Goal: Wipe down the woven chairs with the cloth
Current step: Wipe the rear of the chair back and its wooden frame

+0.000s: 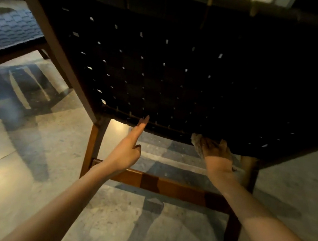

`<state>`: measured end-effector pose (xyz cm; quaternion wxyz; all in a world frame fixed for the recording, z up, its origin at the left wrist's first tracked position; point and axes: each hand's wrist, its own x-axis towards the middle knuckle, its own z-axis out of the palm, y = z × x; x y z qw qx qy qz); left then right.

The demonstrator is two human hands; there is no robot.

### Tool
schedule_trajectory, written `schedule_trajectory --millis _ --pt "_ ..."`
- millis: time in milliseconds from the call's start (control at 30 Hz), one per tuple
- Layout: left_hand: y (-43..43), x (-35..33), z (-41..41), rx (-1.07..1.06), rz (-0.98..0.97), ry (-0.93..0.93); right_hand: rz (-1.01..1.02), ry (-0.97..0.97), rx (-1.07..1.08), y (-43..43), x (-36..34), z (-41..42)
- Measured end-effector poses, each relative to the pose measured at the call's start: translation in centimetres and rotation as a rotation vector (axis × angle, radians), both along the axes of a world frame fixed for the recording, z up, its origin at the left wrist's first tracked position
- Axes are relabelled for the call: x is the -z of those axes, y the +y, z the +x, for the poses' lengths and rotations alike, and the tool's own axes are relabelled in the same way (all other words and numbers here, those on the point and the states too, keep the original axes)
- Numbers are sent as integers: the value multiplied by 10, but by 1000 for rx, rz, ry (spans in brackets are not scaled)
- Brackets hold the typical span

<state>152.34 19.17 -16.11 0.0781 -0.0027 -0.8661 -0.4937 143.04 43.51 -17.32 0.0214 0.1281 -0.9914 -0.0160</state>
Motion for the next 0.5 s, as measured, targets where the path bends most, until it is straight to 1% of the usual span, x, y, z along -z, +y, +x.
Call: schedule_trajectory --millis 33,67,100,133,167,200,233,300,333,400,467,500 --pt "9 0 -3 31 -1 -11 8 19 -9 10 -6 4" --pt "18 -1 -4 64 3 -19 -148 84 64 19 -5 0" --pt "26 -2 -6 99 11 -23 4 19 129 23 -19 9" --pt "34 -2 -7 130 16 -24 93 27 163 29 -23 13" --pt "42 -3 -7 151 13 -21 26 73 217 39 -23 14" --pt "48 -4 -7 162 8 -14 -146 71 213 45 -23 18" --pt "54 -4 -7 165 5 -8 -131 60 188 50 -26 24" --pt "66 -6 -7 151 13 -11 -231 70 107 59 -29 36" --pt "72 -8 -5 144 21 -22 -341 107 50 66 -27 43" --pt "85 -13 -2 147 43 -51 -544 114 -27 75 -29 61" --pt "102 -21 2 182 122 -110 -653 152 -76 78 -34 81" --pt "113 -23 5 199 194 -149 -684 154 -71 78 -36 89"
